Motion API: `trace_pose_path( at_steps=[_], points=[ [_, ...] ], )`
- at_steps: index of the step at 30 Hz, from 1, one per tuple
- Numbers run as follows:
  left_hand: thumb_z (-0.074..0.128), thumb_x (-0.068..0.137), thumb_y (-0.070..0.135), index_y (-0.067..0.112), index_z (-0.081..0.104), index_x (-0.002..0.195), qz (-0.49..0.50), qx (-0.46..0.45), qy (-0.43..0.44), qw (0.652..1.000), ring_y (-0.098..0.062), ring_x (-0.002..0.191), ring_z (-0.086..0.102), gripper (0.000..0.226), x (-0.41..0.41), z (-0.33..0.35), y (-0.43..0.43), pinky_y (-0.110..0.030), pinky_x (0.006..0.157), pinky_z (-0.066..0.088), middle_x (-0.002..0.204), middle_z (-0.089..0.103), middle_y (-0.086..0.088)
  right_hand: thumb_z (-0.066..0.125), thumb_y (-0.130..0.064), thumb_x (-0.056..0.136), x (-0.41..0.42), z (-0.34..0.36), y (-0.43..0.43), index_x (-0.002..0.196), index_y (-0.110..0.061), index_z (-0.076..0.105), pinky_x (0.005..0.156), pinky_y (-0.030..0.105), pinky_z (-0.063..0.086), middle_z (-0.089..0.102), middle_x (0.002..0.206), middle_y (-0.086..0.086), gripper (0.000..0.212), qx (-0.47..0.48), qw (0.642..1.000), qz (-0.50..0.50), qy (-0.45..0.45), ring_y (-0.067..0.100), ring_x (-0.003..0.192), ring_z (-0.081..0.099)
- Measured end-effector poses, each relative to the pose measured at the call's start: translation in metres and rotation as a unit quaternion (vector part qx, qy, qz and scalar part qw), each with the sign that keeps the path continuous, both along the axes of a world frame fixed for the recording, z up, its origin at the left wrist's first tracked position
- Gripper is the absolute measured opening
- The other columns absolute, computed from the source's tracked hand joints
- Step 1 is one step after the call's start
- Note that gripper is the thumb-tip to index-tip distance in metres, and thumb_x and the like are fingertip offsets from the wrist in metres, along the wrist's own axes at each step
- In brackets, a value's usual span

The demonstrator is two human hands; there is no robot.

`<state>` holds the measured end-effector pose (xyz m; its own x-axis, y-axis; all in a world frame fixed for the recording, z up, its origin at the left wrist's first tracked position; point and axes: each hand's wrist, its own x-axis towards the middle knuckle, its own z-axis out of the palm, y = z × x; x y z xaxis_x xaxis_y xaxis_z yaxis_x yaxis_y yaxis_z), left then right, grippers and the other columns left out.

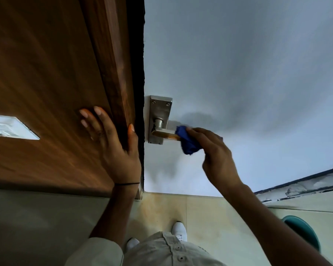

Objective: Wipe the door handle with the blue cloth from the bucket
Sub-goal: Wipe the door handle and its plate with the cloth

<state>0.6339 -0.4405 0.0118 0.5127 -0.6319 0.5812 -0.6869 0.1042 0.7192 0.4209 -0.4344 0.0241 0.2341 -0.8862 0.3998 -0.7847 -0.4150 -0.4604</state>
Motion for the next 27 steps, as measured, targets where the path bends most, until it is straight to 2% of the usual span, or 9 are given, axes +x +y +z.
trace_pose_path(
  at_steps=[4,9,13,16,18,19,21,24,27],
  points=[
    [0.055,0.1,0.024,-0.008,0.018,0.149,-0.007,-0.007,0.006,1.0,-0.048,0.147,0.009,0.069,0.0,0.001,-0.001,-0.041,0.125,0.008,0.155,0.011,-0.038,0.043,0.027,0.073,0.001,0.001,0.004,0.133,-0.015,0.06,0.094,0.034,0.052,0.063,0.128,0.0,0.075,0.021,0.997,-0.03,-0.063,0.019,0.114,0.061],
    [0.056,0.099,0.022,-0.01,0.02,0.147,-0.011,-0.015,0.009,1.0,-0.049,0.146,0.011,0.068,-0.001,0.002,-0.002,-0.035,0.124,0.003,0.154,0.013,-0.039,0.049,0.025,0.069,0.045,0.007,-0.007,0.14,-0.014,0.054,0.096,0.031,0.048,0.06,0.134,0.004,0.081,-0.016,0.999,-0.001,0.043,0.026,0.122,0.053],
    [0.055,0.1,0.024,-0.008,0.02,0.148,-0.017,-0.012,0.009,1.0,-0.048,0.147,0.011,0.067,0.002,0.002,0.0,-0.038,0.124,0.005,0.154,0.014,-0.038,0.049,0.027,0.069,0.025,0.0,0.002,0.142,-0.014,0.052,0.099,0.033,0.048,0.056,0.14,0.005,0.084,-0.03,0.998,0.0,0.056,0.026,0.127,0.051],
    [0.055,0.1,0.027,-0.005,0.02,0.149,-0.022,-0.007,0.012,1.0,-0.046,0.148,0.01,0.068,0.003,0.001,0.002,-0.041,0.124,0.009,0.155,0.013,-0.036,0.044,0.028,0.071,0.003,-0.01,0.015,0.139,-0.016,0.055,0.098,0.035,0.051,0.057,0.14,0.004,0.082,-0.002,0.998,-0.057,-0.019,0.021,0.124,0.056],
    [0.054,0.1,0.028,-0.004,0.019,0.149,-0.024,-0.004,0.012,1.0,-0.046,0.148,0.01,0.069,0.003,0.002,0.004,-0.04,0.125,0.008,0.156,0.013,-0.035,0.045,0.022,0.083,0.004,-0.008,0.021,0.132,-0.017,0.062,0.076,0.035,0.054,0.068,0.118,0.006,0.065,0.065,0.979,-0.066,-0.183,0.018,0.092,0.064],
    [0.054,0.1,0.029,-0.005,0.019,0.15,-0.023,-0.005,0.011,1.0,-0.045,0.148,0.011,0.069,0.003,0.002,0.003,-0.038,0.125,0.007,0.156,0.013,-0.035,0.045,0.015,0.09,0.009,-0.004,0.023,0.125,-0.017,0.066,0.065,0.033,0.05,0.069,0.101,0.009,0.052,0.108,0.947,-0.067,-0.294,0.023,0.073,0.057],
    [0.053,0.101,0.029,-0.005,0.019,0.149,-0.019,-0.003,0.01,1.0,-0.045,0.148,0.011,0.068,0.002,0.003,0.003,-0.034,0.124,0.005,0.156,0.013,-0.035,0.041,0.008,0.097,0.023,-0.003,0.026,0.114,-0.015,0.067,0.067,0.036,0.05,0.067,0.089,0.013,0.039,0.187,0.848,-0.092,-0.487,0.028,0.071,0.057],
    [0.053,0.101,0.028,-0.005,0.019,0.15,-0.014,-0.007,0.01,1.0,-0.046,0.148,0.011,0.068,0.002,0.003,0.003,-0.035,0.124,0.005,0.156,0.013,-0.035,0.038,0.004,0.1,0.041,-0.013,0.026,0.125,-0.016,0.059,0.095,0.038,0.052,0.067,0.118,0.01,0.038,0.285,0.659,-0.118,-0.686,0.025,0.11,0.063],
    [0.054,0.1,0.029,-0.005,0.019,0.15,-0.005,0.0,0.007,1.0,-0.044,0.149,0.01,0.07,0.002,0.004,0.004,-0.036,0.125,0.007,0.157,0.012,-0.034,0.04,-0.002,0.101,0.05,-0.017,0.021,0.138,-0.012,0.049,0.093,0.034,0.055,0.062,0.129,0.01,0.04,0.349,0.542,-0.066,-0.762,0.022,0.112,0.063]
  ],
)
